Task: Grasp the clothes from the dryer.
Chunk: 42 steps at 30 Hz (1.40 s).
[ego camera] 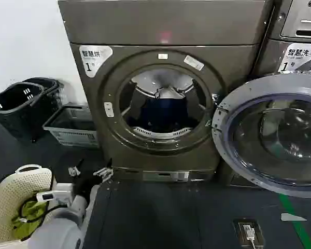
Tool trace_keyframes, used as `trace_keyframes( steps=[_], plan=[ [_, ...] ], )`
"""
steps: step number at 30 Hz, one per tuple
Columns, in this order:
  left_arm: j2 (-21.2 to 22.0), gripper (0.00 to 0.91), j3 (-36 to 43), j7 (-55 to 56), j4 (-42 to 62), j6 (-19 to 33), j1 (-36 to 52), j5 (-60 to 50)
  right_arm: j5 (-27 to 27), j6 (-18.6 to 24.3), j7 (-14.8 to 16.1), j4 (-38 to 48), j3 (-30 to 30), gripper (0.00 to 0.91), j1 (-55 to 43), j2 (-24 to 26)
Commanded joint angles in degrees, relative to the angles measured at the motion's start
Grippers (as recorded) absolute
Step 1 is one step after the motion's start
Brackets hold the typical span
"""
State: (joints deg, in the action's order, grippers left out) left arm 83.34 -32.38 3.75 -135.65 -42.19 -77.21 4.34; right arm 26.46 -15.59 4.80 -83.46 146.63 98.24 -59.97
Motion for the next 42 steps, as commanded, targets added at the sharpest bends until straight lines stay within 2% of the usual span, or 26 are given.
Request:
trace_keyframes(
  steps=[1,4,7,12,42],
  plan=[
    [0.0,0.907,0.0,0.0,-0.2,-2.8,-0.1,0.1,1.0,0.7,-0.1,0.0,0.0,0.907,0.0,0.1],
    [0.1,0.907,0.0,0.0,-0.3,-2.8,-0.2,0.0,1.9,3.8,-0.7,0.7,-0.5,0.907,0.1,0.1],
    [0.1,0.907,0.0,0.0,-0.4,-2.8,-0.4,0.1,2.1,4.3,-1.3,1.6,-0.5,0.907,0.2,0.5],
    [0.1,0.907,0.1,0.0,-0.9,-2.8,-0.6,0.0,2.5,4.1,-2.3,1.6,-0.9,0.907,0.0,0.4],
    [0.1,0.907,0.4,-0.4,-1.4,-2.8,-1.1,0.2,2.8,4.0,-3.1,2.3,-1.1,0.907,0.0,0.4]
  ],
)
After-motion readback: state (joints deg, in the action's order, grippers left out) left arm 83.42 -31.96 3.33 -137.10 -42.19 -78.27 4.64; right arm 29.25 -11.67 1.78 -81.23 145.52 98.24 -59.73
